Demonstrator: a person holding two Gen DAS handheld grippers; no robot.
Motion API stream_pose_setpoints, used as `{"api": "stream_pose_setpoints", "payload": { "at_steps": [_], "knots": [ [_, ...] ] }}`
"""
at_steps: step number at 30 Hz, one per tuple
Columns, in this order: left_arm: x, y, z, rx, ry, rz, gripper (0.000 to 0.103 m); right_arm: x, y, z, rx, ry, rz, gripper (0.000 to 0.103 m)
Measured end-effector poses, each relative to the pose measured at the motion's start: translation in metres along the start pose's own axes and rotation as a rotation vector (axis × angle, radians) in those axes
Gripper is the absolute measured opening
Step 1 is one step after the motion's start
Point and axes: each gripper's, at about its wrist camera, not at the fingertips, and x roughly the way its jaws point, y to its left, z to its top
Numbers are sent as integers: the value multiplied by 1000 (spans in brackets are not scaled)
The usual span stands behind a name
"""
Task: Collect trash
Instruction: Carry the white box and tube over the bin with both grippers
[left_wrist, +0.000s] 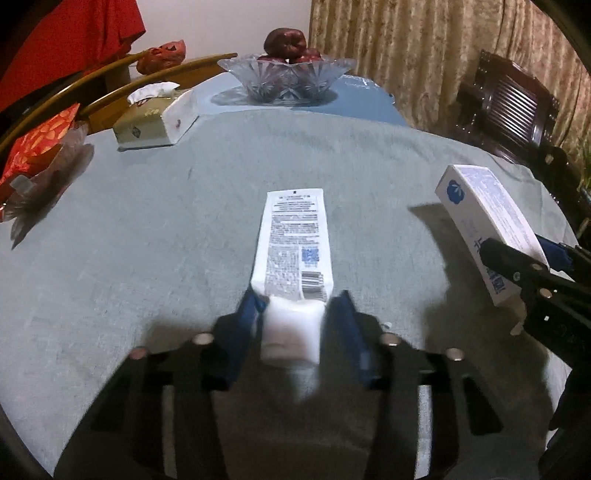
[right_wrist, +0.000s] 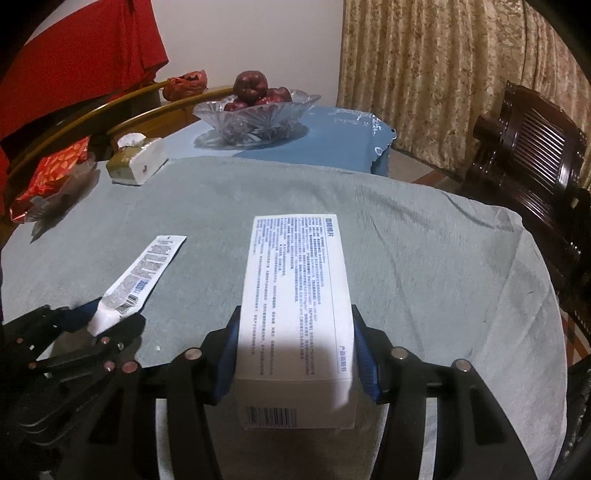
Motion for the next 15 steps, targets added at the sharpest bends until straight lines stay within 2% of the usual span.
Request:
{"api": "stream_pose_setpoints", "payload": {
  "at_steps": [5, 9, 15],
  "knots": [
    [-8, -1, -3, -8, -19, -20, 37, -5, 2, 0, -2, -5, 5, 54],
    [-24, -9, -13, 17, -53, -7, 37, -15, 3, -1, -8, -13, 15, 54],
    [-52, -11, -20, -5, -108, 4, 37, -34, 5, -6, -13, -22, 25, 54]
  ]
}}
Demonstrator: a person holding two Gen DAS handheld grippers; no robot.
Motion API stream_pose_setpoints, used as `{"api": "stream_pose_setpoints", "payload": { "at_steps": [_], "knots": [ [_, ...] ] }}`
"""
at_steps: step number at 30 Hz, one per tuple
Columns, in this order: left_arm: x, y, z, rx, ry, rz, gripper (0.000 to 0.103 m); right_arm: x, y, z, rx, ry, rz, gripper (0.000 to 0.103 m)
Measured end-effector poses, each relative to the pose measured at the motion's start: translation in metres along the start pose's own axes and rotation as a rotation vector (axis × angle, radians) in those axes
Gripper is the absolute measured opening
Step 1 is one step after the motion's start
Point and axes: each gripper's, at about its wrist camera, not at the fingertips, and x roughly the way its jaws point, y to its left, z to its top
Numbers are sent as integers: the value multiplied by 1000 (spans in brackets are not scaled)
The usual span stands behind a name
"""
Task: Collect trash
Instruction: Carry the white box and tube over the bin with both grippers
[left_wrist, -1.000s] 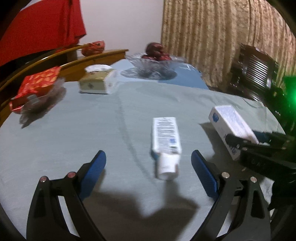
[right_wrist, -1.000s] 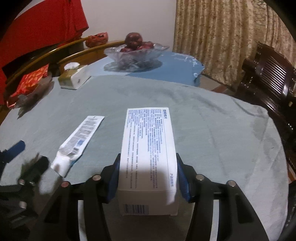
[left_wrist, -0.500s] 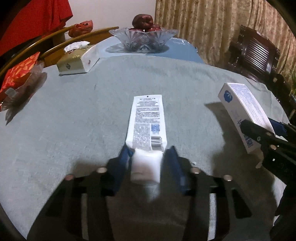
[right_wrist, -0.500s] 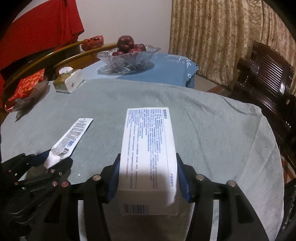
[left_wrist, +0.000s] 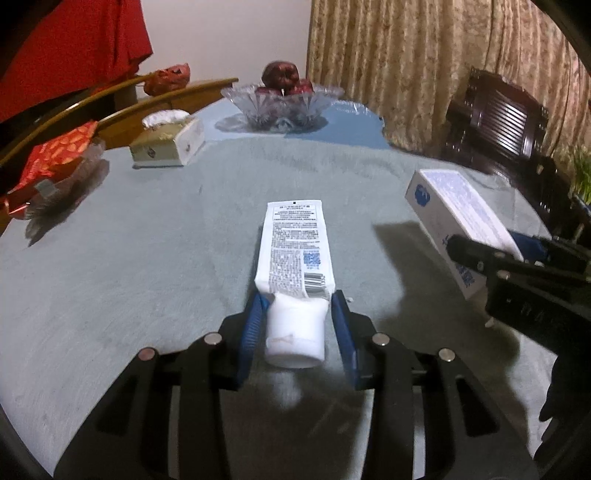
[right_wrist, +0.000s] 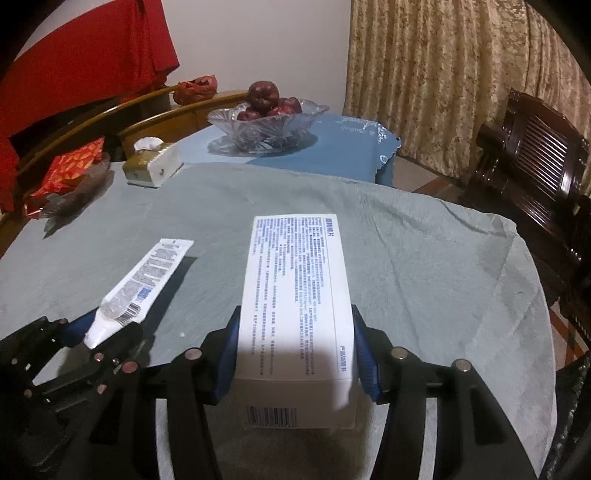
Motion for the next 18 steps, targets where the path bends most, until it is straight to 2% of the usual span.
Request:
{"api": "stream_pose_setpoints", "payload": {
  "at_steps": [11, 18],
  "knots": [
    [-55, -19, 11, -10, -92, 21, 37, -53, -17, 0, 21, -46, 3, 54],
    [-83, -46, 16, 1, -133, 10, 37, -93, -39, 2, 37, -89, -14, 54]
  ]
}}
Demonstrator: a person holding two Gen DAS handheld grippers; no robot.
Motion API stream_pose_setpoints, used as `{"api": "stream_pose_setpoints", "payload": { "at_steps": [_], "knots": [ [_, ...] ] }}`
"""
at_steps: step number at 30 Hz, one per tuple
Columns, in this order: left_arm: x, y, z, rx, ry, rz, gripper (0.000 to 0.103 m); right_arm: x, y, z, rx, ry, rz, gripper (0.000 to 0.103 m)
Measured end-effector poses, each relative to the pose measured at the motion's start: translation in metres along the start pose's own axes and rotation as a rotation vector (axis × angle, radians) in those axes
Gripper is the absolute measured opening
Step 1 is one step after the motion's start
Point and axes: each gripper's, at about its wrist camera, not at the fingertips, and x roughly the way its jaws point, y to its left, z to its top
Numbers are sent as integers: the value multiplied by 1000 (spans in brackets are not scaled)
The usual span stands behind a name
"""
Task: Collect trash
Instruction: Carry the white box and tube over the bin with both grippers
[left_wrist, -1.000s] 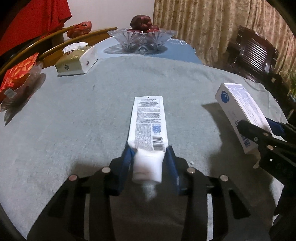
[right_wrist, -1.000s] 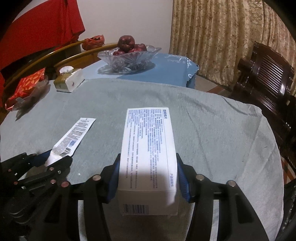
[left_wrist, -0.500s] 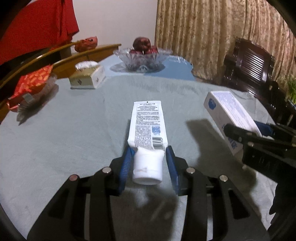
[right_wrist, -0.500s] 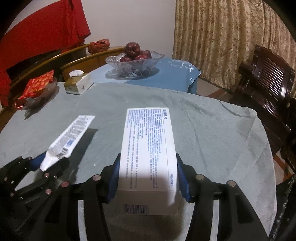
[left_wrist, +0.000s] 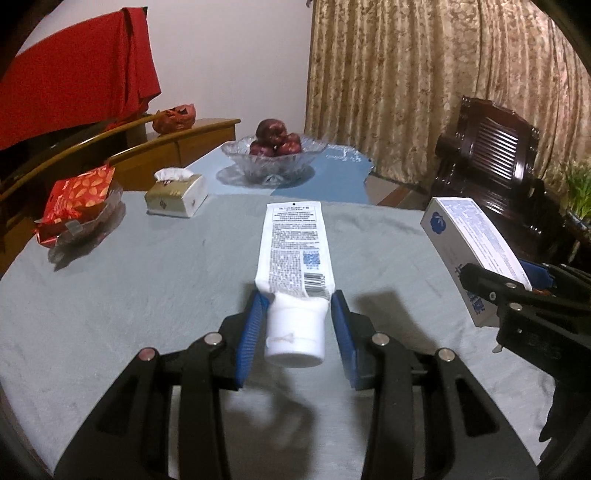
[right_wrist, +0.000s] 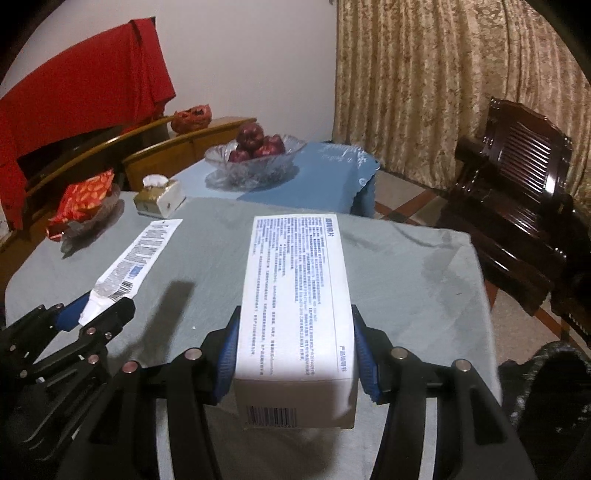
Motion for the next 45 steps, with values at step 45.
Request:
{"api": "stream_pose_setpoints", "payload": {
  "at_steps": [45],
  "knots": [
    [-66, -352, -39, 319, -16, -474, 37, -188, -284, -96, 299, -67, -427, 54]
  ]
}}
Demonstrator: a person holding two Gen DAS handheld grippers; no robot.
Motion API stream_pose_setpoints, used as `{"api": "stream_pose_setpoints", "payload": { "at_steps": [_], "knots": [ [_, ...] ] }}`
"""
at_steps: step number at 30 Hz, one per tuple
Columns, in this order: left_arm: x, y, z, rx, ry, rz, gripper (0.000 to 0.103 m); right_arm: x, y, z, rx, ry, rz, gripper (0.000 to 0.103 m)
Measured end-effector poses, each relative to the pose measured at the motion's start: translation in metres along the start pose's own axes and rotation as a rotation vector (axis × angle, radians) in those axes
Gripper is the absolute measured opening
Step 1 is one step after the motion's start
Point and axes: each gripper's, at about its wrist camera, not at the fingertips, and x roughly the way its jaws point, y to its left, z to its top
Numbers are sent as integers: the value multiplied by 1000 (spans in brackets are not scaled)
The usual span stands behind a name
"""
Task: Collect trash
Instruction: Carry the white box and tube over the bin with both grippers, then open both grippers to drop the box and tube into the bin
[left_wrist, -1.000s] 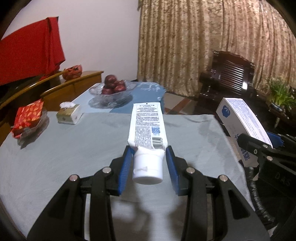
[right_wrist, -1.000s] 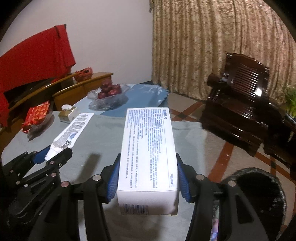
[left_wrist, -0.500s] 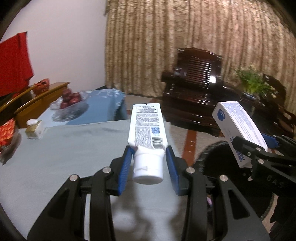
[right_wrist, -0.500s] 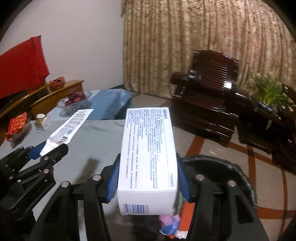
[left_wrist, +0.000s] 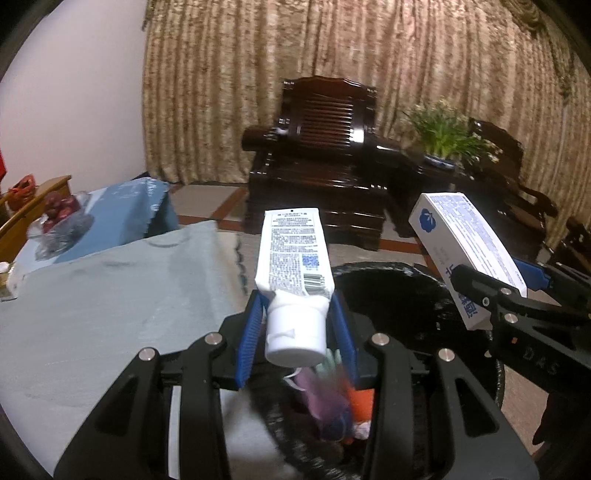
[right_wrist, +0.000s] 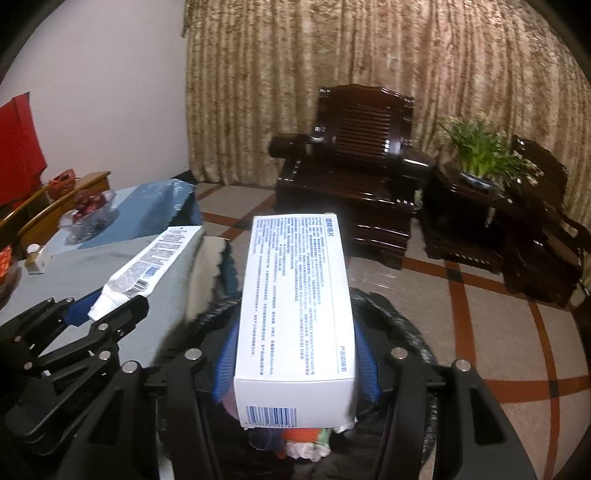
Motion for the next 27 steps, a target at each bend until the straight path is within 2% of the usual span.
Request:
{"api": "stream_pose_setpoints", "payload": {
  "at_steps": [11, 27],
  "knots": [
    [45, -33, -16, 48, 66, -45, 37, 21, -33, -12, 45, 43, -41, 54],
    [89, -35, -26, 65, 154, -73, 37, 59, -46, -39, 59, 142, -42, 55]
  ]
}}
